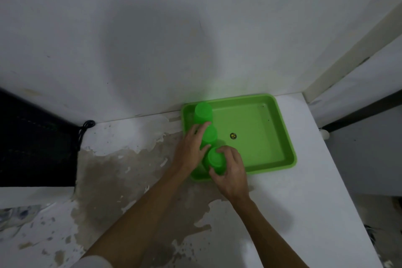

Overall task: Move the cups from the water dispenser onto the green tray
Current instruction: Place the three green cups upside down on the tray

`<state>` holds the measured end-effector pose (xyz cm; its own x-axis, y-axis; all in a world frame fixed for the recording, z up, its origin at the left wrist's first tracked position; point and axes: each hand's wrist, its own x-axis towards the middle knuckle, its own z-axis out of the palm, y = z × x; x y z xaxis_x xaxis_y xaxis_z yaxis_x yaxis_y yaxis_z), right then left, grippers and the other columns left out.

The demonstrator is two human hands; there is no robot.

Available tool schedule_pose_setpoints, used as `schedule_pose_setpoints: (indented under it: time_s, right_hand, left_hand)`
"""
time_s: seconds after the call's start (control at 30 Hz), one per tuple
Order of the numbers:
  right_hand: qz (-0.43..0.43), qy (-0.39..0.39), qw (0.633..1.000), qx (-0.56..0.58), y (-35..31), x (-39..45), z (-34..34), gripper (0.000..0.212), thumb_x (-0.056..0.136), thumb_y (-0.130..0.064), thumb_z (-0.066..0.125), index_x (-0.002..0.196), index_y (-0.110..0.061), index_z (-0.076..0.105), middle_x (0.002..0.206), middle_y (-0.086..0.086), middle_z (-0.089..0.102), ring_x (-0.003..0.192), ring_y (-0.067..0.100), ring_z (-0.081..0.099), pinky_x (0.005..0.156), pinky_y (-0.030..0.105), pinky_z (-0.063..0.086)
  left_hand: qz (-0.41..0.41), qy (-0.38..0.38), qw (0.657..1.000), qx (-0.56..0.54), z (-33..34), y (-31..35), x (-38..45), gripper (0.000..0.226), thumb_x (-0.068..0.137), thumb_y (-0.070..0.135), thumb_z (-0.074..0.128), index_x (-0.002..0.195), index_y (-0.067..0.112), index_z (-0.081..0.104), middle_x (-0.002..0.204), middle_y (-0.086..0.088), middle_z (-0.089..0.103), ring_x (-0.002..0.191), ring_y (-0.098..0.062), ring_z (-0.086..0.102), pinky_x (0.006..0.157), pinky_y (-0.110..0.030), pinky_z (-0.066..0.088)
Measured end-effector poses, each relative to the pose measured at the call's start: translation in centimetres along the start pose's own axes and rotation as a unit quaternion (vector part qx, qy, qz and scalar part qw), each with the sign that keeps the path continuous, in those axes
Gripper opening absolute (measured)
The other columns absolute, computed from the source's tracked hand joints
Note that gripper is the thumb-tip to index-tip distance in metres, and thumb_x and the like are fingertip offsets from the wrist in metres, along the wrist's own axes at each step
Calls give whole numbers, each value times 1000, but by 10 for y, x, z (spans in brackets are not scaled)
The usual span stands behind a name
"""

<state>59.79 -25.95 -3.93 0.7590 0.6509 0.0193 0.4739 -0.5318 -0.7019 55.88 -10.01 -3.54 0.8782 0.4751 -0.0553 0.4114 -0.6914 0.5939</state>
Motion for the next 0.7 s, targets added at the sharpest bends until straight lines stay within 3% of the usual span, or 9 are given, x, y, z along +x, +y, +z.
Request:
schedule_pose_setpoints:
  time_s: [0.23,0.47,0.7]
  right_hand:
    - [9,-19,1000,19,-5,-1,4,56,72,-22,77,124,-12,56,130,10,56,120,24,54,103,37,49]
    - [14,-19,1000,18,-9,-3,8,55,72,-26,78,121,-14,57,129,7,55,117,22,53,98,32,49]
    - [14,-1,1000,22,-10,-1,3,54,69,-18,80,118,-10,58,121,8,58,109,23,57,88,32,53]
  left_hand:
    - [-35,17,998,-44,-3,-12,-9,85,80,7,75,152,23,33,145,-8,49,130,-26,50,101,-41,49]
    - [-71,41,994,-68,-3,-26,-34,55,82,18,72,134,23,53,128,-2,57,110,-20,59,85,-34,53]
    - [-79,34,992,-88,-3,-24,-50,49,77,13,73,123,26,61,120,1,60,100,-16,59,78,-23,48]
